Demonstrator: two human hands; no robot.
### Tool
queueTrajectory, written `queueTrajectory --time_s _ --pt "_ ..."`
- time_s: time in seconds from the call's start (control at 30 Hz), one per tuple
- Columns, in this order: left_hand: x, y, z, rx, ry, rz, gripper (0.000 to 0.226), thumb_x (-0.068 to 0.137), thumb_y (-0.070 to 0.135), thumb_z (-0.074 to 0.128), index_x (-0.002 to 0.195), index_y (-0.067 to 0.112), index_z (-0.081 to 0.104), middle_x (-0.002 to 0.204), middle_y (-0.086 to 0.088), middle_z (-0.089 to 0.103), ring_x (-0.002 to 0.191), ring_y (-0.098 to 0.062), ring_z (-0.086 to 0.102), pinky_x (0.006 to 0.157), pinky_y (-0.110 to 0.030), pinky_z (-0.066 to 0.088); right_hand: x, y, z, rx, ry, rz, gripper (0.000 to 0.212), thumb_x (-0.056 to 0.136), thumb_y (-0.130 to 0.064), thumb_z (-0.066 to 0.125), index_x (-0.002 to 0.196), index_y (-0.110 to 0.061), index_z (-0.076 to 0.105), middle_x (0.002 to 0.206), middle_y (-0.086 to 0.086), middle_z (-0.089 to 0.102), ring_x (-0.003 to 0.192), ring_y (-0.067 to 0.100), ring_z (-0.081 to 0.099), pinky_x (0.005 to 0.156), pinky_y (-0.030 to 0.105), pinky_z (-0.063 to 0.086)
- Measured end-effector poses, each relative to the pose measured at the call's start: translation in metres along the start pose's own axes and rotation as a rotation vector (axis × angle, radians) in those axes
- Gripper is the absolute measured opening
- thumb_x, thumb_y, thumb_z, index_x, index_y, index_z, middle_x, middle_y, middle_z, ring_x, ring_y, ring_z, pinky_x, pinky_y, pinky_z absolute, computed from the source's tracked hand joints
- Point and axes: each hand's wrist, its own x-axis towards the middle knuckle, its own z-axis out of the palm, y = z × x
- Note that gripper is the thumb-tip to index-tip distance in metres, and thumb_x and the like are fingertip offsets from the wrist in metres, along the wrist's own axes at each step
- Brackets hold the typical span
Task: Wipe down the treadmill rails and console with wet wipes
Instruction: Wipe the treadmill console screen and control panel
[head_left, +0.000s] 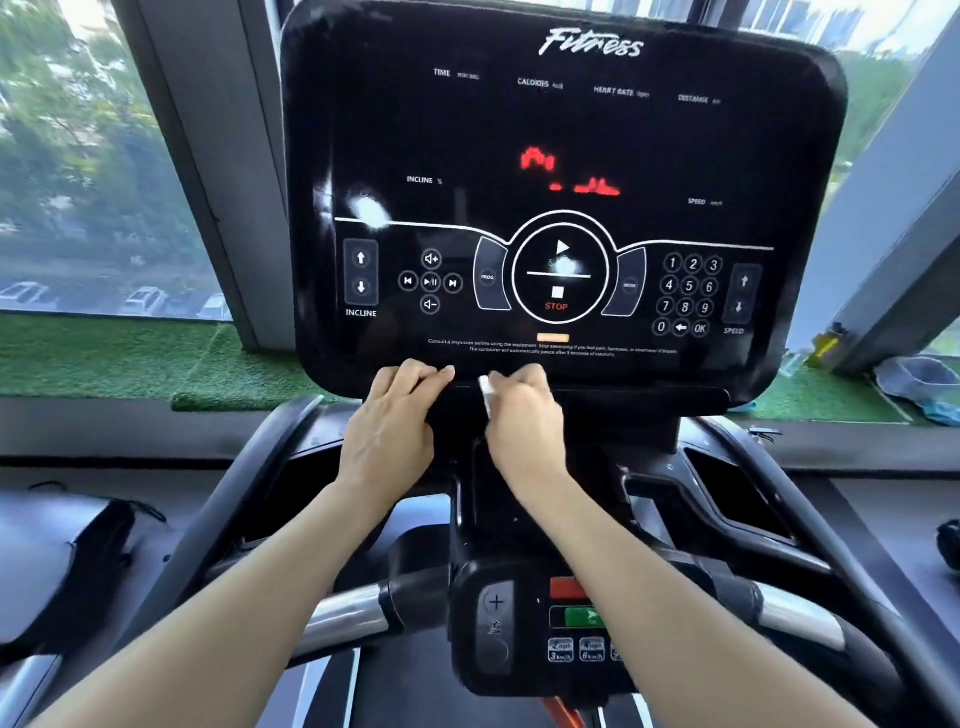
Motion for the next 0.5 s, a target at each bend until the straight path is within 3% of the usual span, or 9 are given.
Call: queueTrajectory --time_s 0.13,0.3,0.37,0.5 --pt "0.0 -0.003 -0.002 0.007 -0.013 0.019 0.073 0.065 -0.013 0.057 0.131 0.017 0.056 0.114 0.004 0.053 0.101 -0.016 0.037 0.065 -0.035 0.055 0.004 0.007 -0.005 -0.033 -0.02 -0.008 0.018 0.095 -0.012 0.05 0.104 -0.005 0.065 0.104 0.01 0.05 0.081 0.035 0.059 0.073 0.042 0.051" --pt "0.001 -0.005 -0.009 0.009 -0.043 0.037 0.071 0.071 -0.007 0.056 0.135 0.02 0.051 0.119 0.008 0.05 0.106 -0.011 0.036 0.062 -0.028 0.05 -0.002 0.054 -0.036 0.071 0.154 0.232 0.023 0.095 -0.014 0.052 0.109 -0.003 0.067 0.105 0.017 0.057 0.096 0.039 0.056 0.085 0.044 0.046" --pt "0.002 -0.007 -0.013 -0.008 -0.056 0.055 0.067 0.073 -0.004 0.055 0.135 0.021 0.051 0.12 0.009 0.05 0.107 -0.01 0.037 0.064 -0.029 0.05 -0.003 0.049 -0.031 0.09 0.157 0.254 0.026 0.097 -0.015 0.049 0.114 -0.004 0.065 0.107 0.014 0.054 0.093 0.036 0.056 0.082 0.04 0.044" --pt "0.0 -0.021 -0.024 -0.037 0.028 -0.03 0.056 0.072 -0.004 0.056 0.125 0.015 0.06 0.113 0.004 0.054 0.103 -0.011 0.04 0.068 -0.032 0.049 -0.002 0.004 0.002 0.005 0.054 0.084 0.024 0.099 -0.021 0.044 0.104 -0.004 0.061 0.101 0.01 0.047 0.079 0.035 0.055 0.068 0.036 0.043"
